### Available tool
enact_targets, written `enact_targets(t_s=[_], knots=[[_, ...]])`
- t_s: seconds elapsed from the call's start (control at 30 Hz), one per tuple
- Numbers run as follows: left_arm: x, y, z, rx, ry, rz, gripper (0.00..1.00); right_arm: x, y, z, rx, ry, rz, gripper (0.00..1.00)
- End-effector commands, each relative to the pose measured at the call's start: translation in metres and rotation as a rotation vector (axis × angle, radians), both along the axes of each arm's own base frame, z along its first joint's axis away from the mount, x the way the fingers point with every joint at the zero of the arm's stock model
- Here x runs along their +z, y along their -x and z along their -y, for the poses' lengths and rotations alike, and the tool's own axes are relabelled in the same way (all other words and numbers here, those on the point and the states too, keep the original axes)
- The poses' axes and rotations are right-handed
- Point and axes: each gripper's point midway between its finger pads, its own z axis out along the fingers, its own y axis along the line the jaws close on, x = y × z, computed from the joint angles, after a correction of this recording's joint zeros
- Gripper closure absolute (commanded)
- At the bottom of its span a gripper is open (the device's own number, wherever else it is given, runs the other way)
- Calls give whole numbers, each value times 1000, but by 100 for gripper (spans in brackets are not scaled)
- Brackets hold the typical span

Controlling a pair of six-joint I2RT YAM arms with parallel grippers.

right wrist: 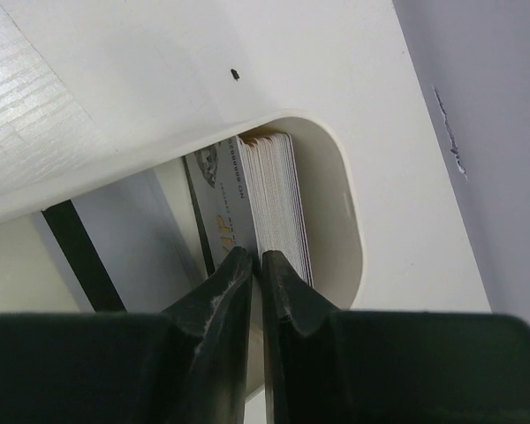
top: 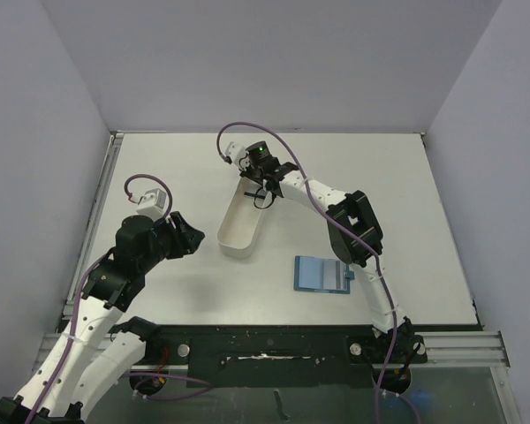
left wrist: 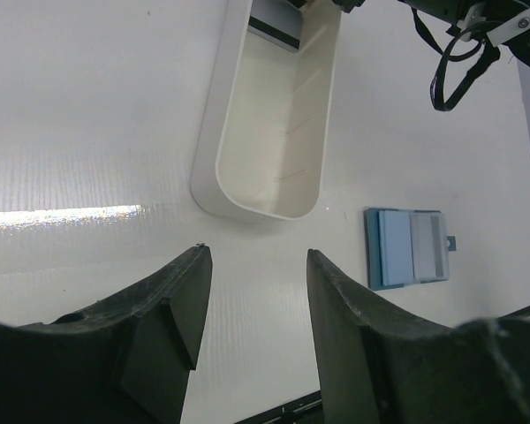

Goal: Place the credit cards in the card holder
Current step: Pick up the credit card from the storage box.

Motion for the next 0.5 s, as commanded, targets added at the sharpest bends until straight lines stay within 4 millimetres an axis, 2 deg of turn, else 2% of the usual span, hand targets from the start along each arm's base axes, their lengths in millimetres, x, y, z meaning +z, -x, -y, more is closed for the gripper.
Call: enact_targets(t_s=[0.0,0.2,0.47], knots=[[12,-4,0,1,10,51,55,63,-12,0,-17,-62,135,93],[11,-5,0,3,11,51,54,85,-5,-5,3,-88,144,96],[12,-3,1,-3,15,48,54,98,16,-11,35,-133,91,100]])
